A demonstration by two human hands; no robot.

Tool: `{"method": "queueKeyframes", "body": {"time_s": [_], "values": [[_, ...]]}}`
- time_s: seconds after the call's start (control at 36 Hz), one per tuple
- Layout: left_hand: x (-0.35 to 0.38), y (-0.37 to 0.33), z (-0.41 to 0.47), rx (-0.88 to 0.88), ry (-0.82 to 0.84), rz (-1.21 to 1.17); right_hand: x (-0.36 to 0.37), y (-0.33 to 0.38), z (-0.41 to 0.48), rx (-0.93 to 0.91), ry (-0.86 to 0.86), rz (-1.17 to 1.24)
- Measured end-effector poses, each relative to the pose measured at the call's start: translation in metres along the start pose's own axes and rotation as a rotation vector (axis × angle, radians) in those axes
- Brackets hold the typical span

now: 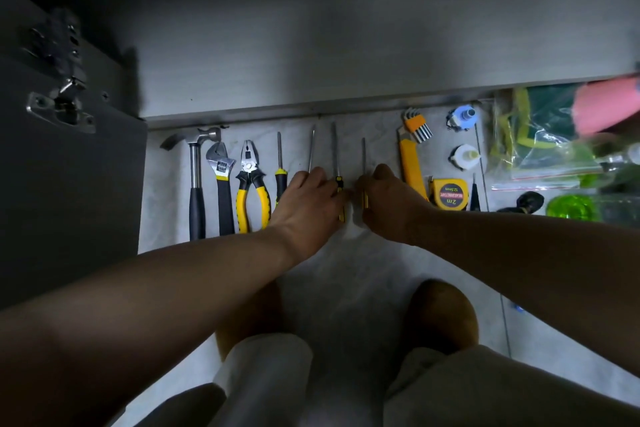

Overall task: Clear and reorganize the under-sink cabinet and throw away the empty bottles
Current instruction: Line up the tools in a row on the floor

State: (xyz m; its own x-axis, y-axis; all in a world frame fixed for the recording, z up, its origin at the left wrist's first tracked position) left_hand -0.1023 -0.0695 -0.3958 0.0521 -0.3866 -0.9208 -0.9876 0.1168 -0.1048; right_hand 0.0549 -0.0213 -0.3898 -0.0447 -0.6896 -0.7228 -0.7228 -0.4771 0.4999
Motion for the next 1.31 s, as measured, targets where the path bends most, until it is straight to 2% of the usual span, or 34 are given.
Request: {"method": "queueKeyframes", "body": {"time_s": [0.14,0.22,0.28,0.44,0.56,0.75,0.83,0.94,1.11,1.31], "values": [[0.001,0.0,-0.002,-0.008,-0.022,-0.024,-0.009,-0.003,-0.01,0.001,-0.029,-0.044],[0.004,0.003,-0.005,-0.024,-0.047,-0.04,-0.019,-0.01,-0.019,0.053,-0.116,-0.318],[0.004,0.006,-0.007,-0.044,-0.071,-0.055,-0.025,-0.014,-0.024,0.115,-0.134,-0.412],[0.002,0.024,-0.019,-0.132,-0.052,-0.062,-0.025,-0.016,-0.032,0.231,-0.055,-0.28],[0.008,0.027,-0.026,-0.118,0.019,-0.097,-0.02,-0.008,-0.033,0.14,-0.009,-0.208],[0.012,0.022,-0.024,-0.1,0.006,-0.146,-0.017,-0.001,-0.028,0.141,0.013,-0.164],[0.011,0.022,-0.021,-0.108,0.022,-0.188,-0.019,-0.005,-0.027,0.115,-0.023,-0.286],[0.011,0.022,-0.021,-0.115,0.018,-0.204,-0.023,-0.003,-0.023,-0.061,-0.041,-0.518],[0.01,0.023,-0.022,-0.104,0.004,-0.176,-0.013,0.007,-0.021,-0.051,0.05,-0.529],[0.008,0.025,-0.025,-0.104,0.021,-0.14,-0.014,0.007,-0.029,-0.099,0.06,-0.496]]}}
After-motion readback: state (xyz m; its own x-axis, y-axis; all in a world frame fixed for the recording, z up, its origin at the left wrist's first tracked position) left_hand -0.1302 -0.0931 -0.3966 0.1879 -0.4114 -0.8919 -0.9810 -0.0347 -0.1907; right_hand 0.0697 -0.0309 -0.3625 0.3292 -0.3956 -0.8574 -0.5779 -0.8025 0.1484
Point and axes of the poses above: each hand's wrist, its own z-axis towards the middle knuckle, its own x-axis out of the palm, y = z × x, the point moved 2 cm from there along z, towards the middle knuckle, and after that the axes turned 15 degrees about -x, right-handed, at the moved point
